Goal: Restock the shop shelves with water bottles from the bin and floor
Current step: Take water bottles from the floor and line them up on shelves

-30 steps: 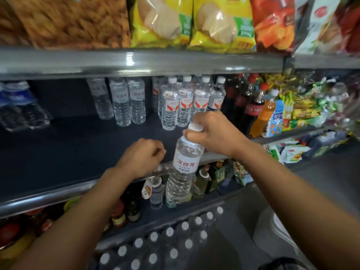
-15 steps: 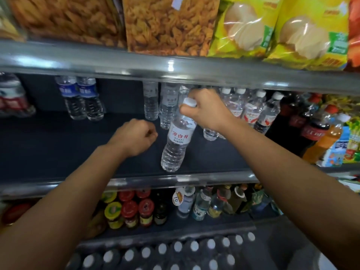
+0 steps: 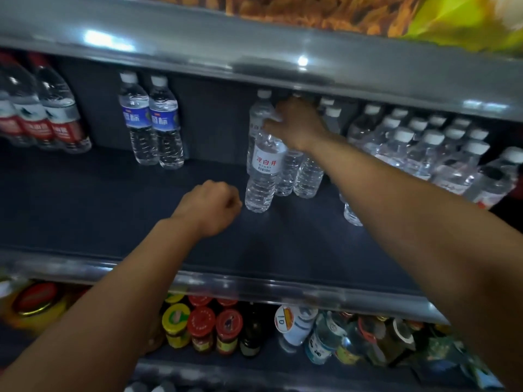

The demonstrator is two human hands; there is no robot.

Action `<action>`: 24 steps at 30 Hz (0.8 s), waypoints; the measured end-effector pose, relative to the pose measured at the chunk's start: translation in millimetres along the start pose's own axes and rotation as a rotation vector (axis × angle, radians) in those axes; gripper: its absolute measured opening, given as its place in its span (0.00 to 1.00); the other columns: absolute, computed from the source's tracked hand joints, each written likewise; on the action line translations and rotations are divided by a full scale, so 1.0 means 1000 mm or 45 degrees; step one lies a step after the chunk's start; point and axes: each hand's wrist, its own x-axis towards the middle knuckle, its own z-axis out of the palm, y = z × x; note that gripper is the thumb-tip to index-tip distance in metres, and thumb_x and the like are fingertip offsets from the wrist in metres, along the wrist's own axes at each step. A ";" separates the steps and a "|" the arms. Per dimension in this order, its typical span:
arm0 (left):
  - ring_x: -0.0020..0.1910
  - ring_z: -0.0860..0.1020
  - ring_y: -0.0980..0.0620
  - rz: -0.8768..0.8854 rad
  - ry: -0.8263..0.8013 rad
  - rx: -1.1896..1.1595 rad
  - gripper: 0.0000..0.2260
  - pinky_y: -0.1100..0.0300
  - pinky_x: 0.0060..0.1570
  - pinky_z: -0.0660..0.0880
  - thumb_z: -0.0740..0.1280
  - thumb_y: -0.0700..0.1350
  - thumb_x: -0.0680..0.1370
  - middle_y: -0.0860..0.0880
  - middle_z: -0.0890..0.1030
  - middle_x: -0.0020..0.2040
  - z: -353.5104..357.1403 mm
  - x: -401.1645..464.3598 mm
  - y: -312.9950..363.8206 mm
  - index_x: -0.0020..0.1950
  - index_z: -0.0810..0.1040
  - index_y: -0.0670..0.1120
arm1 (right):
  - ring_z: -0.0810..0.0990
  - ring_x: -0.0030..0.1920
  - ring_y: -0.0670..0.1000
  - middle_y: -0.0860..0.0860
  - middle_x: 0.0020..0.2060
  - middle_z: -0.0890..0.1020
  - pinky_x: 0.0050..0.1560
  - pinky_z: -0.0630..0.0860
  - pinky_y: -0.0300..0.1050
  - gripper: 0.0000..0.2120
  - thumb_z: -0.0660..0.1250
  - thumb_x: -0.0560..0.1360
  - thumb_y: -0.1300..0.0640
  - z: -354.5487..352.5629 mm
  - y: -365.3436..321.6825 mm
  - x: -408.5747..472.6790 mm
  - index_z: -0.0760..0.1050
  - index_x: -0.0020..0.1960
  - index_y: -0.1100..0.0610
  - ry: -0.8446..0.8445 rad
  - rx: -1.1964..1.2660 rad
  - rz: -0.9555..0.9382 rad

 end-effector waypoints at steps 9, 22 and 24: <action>0.53 0.78 0.39 -0.057 0.028 0.007 0.09 0.52 0.51 0.75 0.60 0.51 0.79 0.45 0.81 0.51 0.032 0.019 -0.003 0.51 0.79 0.50 | 0.71 0.65 0.58 0.59 0.67 0.72 0.56 0.67 0.43 0.23 0.60 0.80 0.49 0.014 0.020 0.055 0.67 0.70 0.61 -0.043 -0.071 -0.004; 0.53 0.77 0.38 -0.042 0.018 0.013 0.08 0.49 0.53 0.75 0.61 0.51 0.79 0.44 0.81 0.50 0.041 0.026 0.005 0.48 0.78 0.51 | 0.74 0.62 0.61 0.61 0.62 0.73 0.57 0.71 0.48 0.22 0.67 0.76 0.52 0.024 0.018 0.073 0.69 0.66 0.60 0.031 -0.073 0.055; 0.53 0.77 0.39 -0.042 0.018 0.011 0.08 0.49 0.53 0.75 0.61 0.51 0.78 0.45 0.81 0.50 0.039 0.025 0.007 0.49 0.78 0.51 | 0.73 0.62 0.60 0.60 0.63 0.73 0.58 0.71 0.49 0.23 0.68 0.75 0.52 0.023 0.019 0.070 0.68 0.66 0.58 0.057 -0.042 0.050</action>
